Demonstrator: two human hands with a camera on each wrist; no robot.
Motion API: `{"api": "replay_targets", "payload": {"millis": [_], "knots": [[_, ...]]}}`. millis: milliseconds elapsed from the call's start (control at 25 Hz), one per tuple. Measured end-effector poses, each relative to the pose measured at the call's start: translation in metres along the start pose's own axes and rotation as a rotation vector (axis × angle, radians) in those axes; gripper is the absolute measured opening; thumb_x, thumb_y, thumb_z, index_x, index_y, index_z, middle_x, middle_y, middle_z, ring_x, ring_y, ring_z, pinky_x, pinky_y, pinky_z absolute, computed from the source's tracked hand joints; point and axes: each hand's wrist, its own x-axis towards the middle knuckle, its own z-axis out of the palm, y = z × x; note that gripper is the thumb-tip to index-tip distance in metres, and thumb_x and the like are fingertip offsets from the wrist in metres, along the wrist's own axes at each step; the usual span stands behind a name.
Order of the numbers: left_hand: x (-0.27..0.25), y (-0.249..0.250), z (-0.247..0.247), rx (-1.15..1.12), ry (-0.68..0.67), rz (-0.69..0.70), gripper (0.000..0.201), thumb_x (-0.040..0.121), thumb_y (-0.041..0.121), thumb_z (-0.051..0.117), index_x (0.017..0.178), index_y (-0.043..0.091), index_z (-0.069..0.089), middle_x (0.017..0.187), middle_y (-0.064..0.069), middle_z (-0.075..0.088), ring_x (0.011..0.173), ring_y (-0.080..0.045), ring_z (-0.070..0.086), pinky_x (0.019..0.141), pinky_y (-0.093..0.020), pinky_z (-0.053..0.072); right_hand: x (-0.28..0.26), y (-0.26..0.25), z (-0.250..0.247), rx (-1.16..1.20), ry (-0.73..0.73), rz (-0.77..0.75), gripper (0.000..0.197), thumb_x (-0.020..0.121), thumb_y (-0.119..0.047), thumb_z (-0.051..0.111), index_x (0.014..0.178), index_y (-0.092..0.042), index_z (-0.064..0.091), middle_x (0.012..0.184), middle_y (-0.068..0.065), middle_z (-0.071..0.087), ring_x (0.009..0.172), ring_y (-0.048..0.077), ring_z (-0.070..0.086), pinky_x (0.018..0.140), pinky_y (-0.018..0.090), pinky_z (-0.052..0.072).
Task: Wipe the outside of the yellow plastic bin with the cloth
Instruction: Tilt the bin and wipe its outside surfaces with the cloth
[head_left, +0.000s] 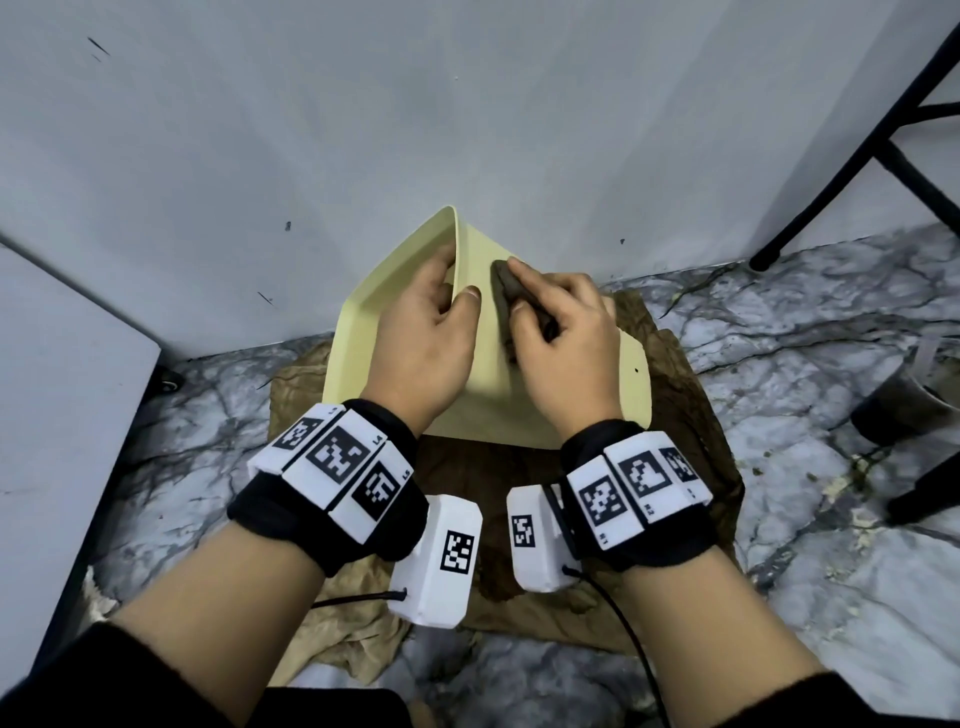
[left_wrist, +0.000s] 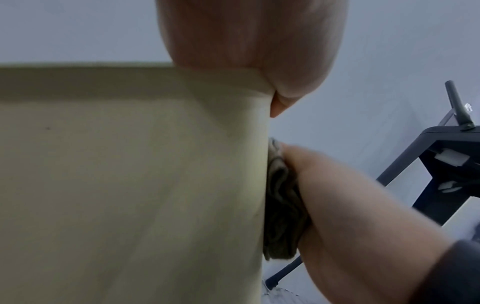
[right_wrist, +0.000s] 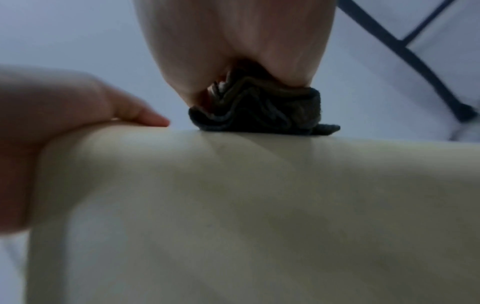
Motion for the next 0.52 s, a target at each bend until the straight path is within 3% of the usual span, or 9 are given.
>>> {"api": "replay_targets", "payload": {"millis": [120,200,360,440,520], "knots": [[0.004,-0.003,-0.003,-0.008,-0.004,-0.012,0.037,0.088,0.014,0.043,0.12,0.031,0.05,0.085,0.006,0.066,0.085,-0.021,0.064,0.082,-0.034,0.049,0.007,0.027,-0.013,-0.052,-0.035,0.141,0.033,0.087,-0.016,0.051,0.115,-0.028,0.06,0.108,0.003,0.058,0.103,0.024,0.041,0.086,0.02,0.029],[0.006,-0.005,-0.006,-0.022,-0.007,-0.009,0.036,0.09,0.011,0.042,0.114,0.036,0.049,0.086,0.015,0.065,0.083,-0.008,0.064,0.08,-0.028,0.049,0.009,0.05,-0.022,-0.1,-0.046,0.22,0.033,0.088,-0.016,0.05,0.117,-0.028,0.059,0.111,0.004,0.056,0.107,0.025,0.041,0.086,0.018,0.027],[0.008,-0.008,-0.011,-0.055,0.01,-0.009,0.039,0.09,0.008,0.041,0.104,0.044,0.046,0.085,0.028,0.061,0.078,0.012,0.059,0.081,-0.018,0.048,0.008,0.09,-0.036,-0.131,-0.01,0.379,0.034,0.087,-0.016,0.05,0.118,-0.028,0.059,0.112,0.007,0.055,0.112,0.035,0.046,0.104,0.036,0.035],[0.008,-0.009,-0.011,-0.053,0.018,-0.011,0.04,0.091,0.008,0.041,0.108,0.044,0.046,0.092,0.03,0.058,0.084,0.013,0.058,0.085,-0.017,0.046,0.007,0.097,-0.039,-0.136,0.001,0.438,0.034,0.087,-0.016,0.05,0.118,-0.027,0.058,0.104,0.002,0.051,0.113,0.035,0.046,0.103,0.034,0.033],[0.008,-0.01,-0.012,-0.056,0.017,-0.009,0.04,0.091,0.009,0.041,0.121,0.036,0.048,0.093,0.032,0.056,0.084,0.016,0.056,0.083,-0.01,0.045,0.006,0.097,-0.04,-0.127,0.01,0.471,0.035,0.086,-0.014,0.05,0.118,-0.026,0.059,0.103,0.001,0.05,0.113,0.035,0.046,0.103,0.035,0.034]]}}
